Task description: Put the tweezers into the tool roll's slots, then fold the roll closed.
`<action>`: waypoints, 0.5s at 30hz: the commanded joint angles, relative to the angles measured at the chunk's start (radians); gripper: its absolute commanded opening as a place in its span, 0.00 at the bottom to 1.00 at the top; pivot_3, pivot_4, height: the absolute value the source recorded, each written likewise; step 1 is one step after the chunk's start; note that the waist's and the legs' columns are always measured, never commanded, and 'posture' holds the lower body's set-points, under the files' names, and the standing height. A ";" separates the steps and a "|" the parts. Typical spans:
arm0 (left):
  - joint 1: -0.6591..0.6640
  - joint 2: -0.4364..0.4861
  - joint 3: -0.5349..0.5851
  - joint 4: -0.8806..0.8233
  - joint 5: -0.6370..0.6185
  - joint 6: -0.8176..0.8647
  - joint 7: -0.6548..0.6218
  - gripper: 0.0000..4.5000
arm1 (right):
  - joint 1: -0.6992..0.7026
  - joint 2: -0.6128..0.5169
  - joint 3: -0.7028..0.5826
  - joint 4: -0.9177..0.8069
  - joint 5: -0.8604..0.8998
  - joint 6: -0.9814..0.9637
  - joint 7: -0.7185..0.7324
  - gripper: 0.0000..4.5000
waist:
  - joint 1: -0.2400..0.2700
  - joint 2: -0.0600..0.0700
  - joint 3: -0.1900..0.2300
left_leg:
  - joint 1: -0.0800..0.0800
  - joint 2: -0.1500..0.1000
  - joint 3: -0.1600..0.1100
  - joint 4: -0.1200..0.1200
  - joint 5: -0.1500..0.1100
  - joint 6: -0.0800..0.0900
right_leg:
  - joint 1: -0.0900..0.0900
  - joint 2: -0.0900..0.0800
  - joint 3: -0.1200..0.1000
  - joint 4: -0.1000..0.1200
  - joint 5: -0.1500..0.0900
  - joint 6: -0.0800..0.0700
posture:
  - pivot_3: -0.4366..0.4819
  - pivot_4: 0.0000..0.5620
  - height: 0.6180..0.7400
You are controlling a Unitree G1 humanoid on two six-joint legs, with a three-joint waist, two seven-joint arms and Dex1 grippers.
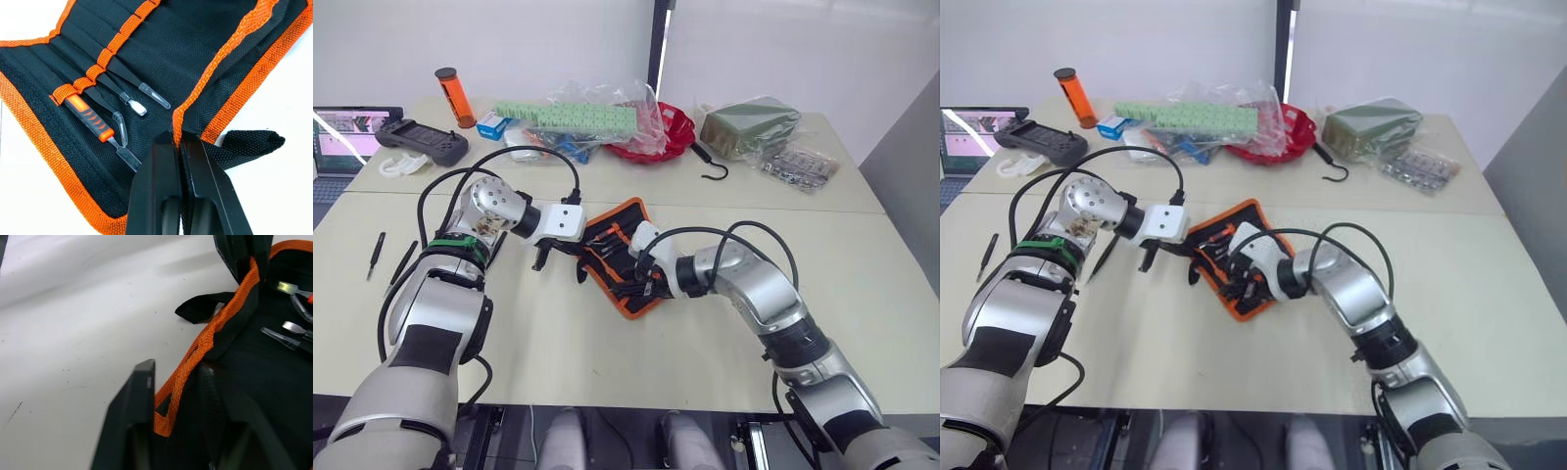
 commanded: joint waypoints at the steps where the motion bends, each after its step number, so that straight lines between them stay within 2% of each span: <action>1: -0.033 0.004 0.027 0.003 -0.007 -0.001 0.004 0.00 | 0.020 0.008 -0.069 -0.083 0.044 0.029 -0.046 0.50 | 0.000 0.000 0.000 | 0.000 0.000 0.000 0.000 0.000 0.000 | 0.000 0.000 0.000 0.000 0.000 0.000 | 0.48 0.27 0.97; 6: -0.037 0.008 0.039 0.004 -0.010 0.011 -0.013 0.00 | 0.065 0.041 -0.116 -0.134 0.056 0.111 -0.161 0.50 | 0.001 0.000 0.000 | 0.000 0.000 0.000 0.000 0.000 0.000 | 0.000 0.000 0.000 0.000 0.000 0.000 | 0.48 0.27 0.97; 7: -0.037 0.008 0.039 0.004 -0.008 0.011 -0.015 0.00 | 0.070 0.043 -0.117 -0.140 0.058 0.121 -0.171 0.38 | 0.001 0.000 0.000 | 0.000 0.000 0.000 0.000 0.000 0.000 | 0.000 0.000 0.000 0.000 0.000 0.000 | 0.48 0.27 0.97; 12: -0.027 0.000 0.039 -0.004 -0.008 -0.003 -0.033 0.00 | 0.087 0.073 -0.120 -0.169 0.091 0.174 -0.210 0.02 | 0.000 0.000 0.000 | 0.000 0.000 -0.001 0.000 0.000 0.000 | 0.000 0.000 0.000 0.000 0.000 0.000 | 0.48 0.27 0.97; 15: -0.024 0.000 0.032 -0.008 0.001 -0.021 -0.033 0.00 | 0.095 0.075 -0.110 -0.181 0.109 0.192 -0.222 0.01 | 0.000 0.000 0.000 | 0.000 0.000 -0.001 0.000 0.000 0.000 | 0.000 0.000 0.000 0.000 0.000 0.000 | 0.48 0.27 0.97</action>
